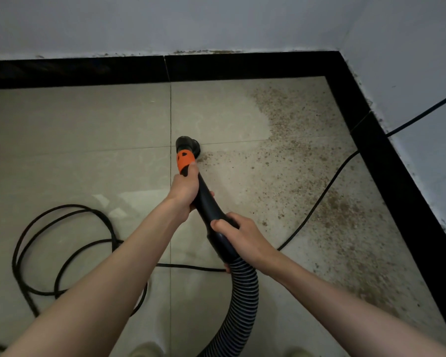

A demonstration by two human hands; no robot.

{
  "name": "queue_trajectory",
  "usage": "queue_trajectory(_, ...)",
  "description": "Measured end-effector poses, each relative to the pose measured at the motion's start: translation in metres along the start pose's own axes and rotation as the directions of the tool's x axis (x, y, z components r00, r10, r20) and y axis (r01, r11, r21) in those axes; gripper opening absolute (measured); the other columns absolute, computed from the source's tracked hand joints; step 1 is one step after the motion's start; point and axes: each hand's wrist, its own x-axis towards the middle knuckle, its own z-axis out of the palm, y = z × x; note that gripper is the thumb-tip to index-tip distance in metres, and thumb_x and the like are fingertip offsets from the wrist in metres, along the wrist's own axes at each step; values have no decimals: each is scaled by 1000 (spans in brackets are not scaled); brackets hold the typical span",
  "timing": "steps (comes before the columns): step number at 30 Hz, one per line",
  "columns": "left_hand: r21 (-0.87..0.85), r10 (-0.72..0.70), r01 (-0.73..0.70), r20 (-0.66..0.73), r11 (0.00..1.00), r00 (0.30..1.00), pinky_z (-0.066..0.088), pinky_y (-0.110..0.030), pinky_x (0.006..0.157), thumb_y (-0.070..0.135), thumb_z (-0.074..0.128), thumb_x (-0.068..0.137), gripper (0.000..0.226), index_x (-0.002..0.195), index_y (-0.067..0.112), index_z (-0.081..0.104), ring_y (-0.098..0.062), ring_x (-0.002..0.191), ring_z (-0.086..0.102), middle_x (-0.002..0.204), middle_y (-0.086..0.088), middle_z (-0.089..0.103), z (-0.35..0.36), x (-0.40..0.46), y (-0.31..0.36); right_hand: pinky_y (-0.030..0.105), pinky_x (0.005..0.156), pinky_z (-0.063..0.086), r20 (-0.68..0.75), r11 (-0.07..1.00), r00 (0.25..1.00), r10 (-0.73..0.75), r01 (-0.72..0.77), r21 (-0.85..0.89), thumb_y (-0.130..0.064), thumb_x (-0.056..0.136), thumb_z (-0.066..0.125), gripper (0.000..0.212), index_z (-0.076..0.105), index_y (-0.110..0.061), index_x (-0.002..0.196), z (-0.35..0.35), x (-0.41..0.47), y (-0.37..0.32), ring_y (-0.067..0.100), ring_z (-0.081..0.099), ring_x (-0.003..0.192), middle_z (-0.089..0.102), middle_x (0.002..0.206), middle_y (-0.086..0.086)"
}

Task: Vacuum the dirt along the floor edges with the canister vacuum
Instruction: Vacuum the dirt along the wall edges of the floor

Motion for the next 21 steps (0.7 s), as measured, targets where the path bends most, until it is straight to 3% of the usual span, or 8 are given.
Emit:
queue_trajectory(3,-9,-6,7,89,1000,996,52,-33,56,44,40,99,50,126,2,38,-21,60,61,86,-12,55,10,-2,-1,42,63,55,-100,999,995,0,-4,-34,-44,84,64,27,61,-18,83,-3,-3,8,19,62,61,64,73,1)
queue_trajectory(7,14,-30,28,197,1000,980,51,-31,53,44,40,99,52,128,2,38,-20,59,60,85,-10,54,30,-4,-2,31,55,55,-211,999,977,18,-27,-39,-59,72,61,39,62,-21,79,-11,-10,16,10,63,55,65,68,-4)
queue_trajectory(11,59,-50,35,276,998,960,52,-30,51,45,42,98,49,123,2,39,-19,55,60,85,-10,53,53,-7,3,47,60,58,-289,998,956,47,-36,43,-67,64,57,51,62,-18,76,-21,-16,20,24,65,59,65,66,0)
queue_trajectory(14,134,-57,15,317,991,947,51,-28,48,44,41,99,43,112,3,41,-18,52,59,81,-10,53,71,-10,8,46,64,58,-371,998,927,60,-43,55,-74,57,51,61,62,-18,77,-27,-16,22,27,69,66,67,69,2)
queue_trajectory(18,147,-50,3,318,989,947,51,-31,53,42,43,99,40,107,3,41,-20,54,57,79,-10,52,79,-7,11,55,68,59,-359,994,931,69,-35,100,-64,72,58,48,61,-17,80,-29,-10,23,40,69,73,66,71,7)
queue_trajectory(21,119,-36,5,261,993,965,52,-32,56,43,44,98,43,114,3,42,-20,56,60,83,-10,53,65,-1,5,51,66,58,-284,997,957,63,-47,62,-52,83,61,36,62,-16,81,-27,-4,24,33,66,65,66,72,8)
